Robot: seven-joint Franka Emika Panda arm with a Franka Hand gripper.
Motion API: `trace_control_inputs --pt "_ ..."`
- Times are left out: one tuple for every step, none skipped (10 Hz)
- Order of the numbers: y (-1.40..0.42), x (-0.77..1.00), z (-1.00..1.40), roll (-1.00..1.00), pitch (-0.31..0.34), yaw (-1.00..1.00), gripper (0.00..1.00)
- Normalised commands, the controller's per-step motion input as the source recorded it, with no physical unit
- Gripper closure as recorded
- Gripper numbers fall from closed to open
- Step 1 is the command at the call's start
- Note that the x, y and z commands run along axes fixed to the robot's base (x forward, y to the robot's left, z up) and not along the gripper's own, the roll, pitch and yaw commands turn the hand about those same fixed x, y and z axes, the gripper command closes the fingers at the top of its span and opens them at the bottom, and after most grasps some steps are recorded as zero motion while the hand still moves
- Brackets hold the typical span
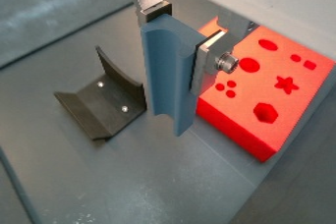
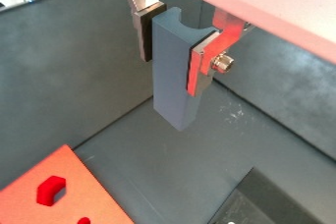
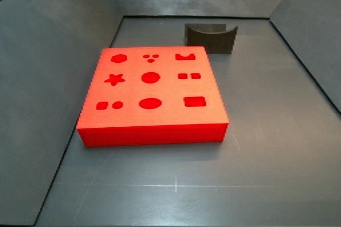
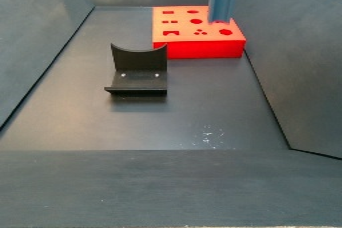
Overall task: Pick up the arch object. Move up. Place the arch object on the fixture. Regrasp the arch object. Rotate the arch object. Move to above the board. Insert the arch object.
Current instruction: Rotate the arch object.
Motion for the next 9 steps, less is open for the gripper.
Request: trace_control_inputs --pt "0.0 0.01 -1.0 -0.12 -0.019 -0.07 1.0" --pt "0.01 0.01 -1.0 -0.11 -0.039 -0.06 1.0" --pt "0.01 0.01 -1.0 -0.11 -0.045 -0.06 1.0" --pt "0.01 0.02 -1.0 -0.11 -0.044 -0.05 1.0" --pt "0.02 0.02 -1.0 -0.1 -0.042 -0.05 1.0" --pt "0.02 0.02 -1.0 -0.1 -0.04 -0.05 1.0" --pt "0.02 0.02 -1.0 -0.1 -0.04 -0.05 1.0" --pt "0.03 0.02 -1.0 -0.09 -0.051 -0.04 1.0" --pt "0.03 0.02 -0.94 -0.09 -0.052 -0.04 1.0"
